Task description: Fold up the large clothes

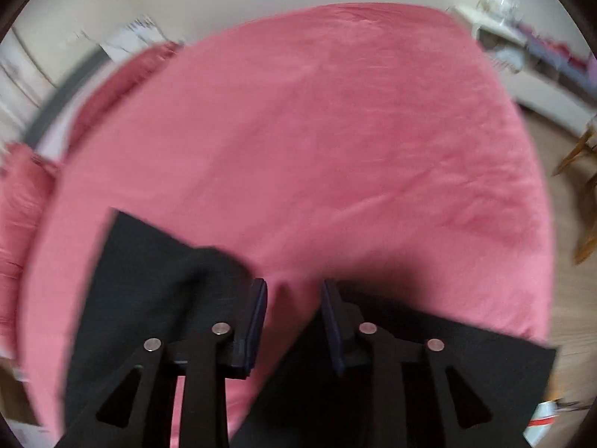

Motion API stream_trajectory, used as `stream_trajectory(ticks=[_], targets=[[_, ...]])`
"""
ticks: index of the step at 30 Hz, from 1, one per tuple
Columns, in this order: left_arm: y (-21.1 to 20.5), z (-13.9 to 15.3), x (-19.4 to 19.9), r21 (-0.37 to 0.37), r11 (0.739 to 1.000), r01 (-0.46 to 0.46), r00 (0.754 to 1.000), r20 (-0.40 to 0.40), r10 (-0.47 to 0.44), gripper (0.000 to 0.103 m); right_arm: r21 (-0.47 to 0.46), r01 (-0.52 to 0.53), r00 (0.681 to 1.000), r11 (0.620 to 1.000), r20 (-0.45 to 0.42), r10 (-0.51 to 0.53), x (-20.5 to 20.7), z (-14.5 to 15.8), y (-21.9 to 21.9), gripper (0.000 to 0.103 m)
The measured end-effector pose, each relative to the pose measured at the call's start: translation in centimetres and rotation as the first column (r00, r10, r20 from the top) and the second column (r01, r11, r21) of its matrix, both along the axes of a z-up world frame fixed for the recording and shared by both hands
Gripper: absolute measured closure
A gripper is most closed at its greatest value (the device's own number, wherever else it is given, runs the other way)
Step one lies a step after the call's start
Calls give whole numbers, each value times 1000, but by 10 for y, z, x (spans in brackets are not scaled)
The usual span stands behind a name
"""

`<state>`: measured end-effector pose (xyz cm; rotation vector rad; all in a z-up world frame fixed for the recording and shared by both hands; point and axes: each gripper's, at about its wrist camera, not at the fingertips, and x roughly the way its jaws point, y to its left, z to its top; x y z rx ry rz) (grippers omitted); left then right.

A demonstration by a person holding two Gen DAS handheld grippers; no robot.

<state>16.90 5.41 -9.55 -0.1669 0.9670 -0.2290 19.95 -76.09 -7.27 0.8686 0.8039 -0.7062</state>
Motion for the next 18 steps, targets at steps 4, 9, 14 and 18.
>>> stream_trajectory(ticks=[4, 9, 14, 18], targets=[[31, 30, 9, -25, 995, -94, 995, 39, 95, 2, -7, -133, 988, 991, 82, 134, 19, 23, 23, 68], [83, 54, 35, 49, 963, -264, 961, 96, 258, 2, -56, -332, 942, 941, 27, 334, 82, 37, 78, 68], [115, 30, 70, 138, 938, -319, 948, 30, 318, 1, -24, -371, 928, 928, -52, 369, 126, 44, 115, 66], [116, 0, 84, 170, 941, -291, 951, -53, 304, 1, -115, -378, 926, 919, -51, 374, 147, 53, 125, 63]])
